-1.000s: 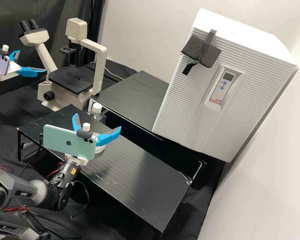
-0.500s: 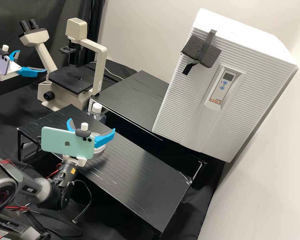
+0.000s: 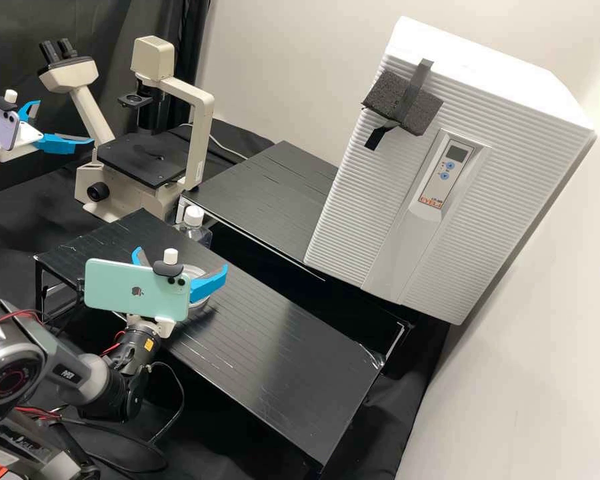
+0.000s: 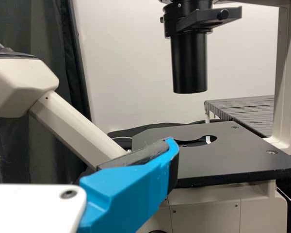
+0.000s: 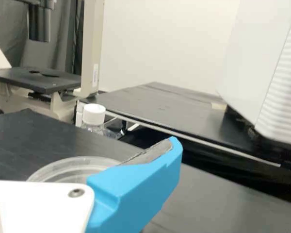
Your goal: Open the petri dish lid.
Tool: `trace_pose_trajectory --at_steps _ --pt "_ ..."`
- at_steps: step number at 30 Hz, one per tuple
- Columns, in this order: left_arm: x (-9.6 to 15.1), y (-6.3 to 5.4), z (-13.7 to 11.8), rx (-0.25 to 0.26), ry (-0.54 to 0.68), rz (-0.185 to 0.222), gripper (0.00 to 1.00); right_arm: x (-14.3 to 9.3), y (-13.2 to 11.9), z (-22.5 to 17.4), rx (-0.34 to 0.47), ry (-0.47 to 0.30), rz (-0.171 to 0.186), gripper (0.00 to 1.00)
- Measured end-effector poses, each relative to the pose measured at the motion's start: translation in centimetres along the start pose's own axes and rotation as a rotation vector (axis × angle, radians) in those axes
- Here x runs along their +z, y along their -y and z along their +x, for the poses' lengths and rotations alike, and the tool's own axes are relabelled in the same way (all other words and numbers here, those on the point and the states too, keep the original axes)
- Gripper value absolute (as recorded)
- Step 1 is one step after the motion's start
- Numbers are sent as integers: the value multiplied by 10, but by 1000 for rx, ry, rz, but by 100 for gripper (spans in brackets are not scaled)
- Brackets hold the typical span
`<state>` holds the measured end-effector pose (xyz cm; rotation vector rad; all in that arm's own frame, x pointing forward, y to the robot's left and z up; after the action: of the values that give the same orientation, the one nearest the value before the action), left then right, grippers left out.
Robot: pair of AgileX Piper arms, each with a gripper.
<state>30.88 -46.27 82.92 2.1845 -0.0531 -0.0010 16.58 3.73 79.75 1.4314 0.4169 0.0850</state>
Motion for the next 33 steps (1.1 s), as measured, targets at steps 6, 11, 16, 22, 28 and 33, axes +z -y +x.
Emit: trace_pose_trajectory --at_steps 6,11,16,22,28,33 --pt "0 0 0 0 0 0 100 6 4 1 -32 12 10 100" --pt "0 0 0 0 0 0 100 8 3 2 -20 7 24 100" --pt "0 0 0 0 0 0 100 10 3 2 -23 12 26 100" --pt "0 0 0 0 0 0 100 10 0 0 -9 18 36 100" --pt "0 0 0 0 0 0 100 10 0 0 -7 17 35 100" --pt "0 0 0 0 0 0 100 10 2 1 -13 17 41 100"
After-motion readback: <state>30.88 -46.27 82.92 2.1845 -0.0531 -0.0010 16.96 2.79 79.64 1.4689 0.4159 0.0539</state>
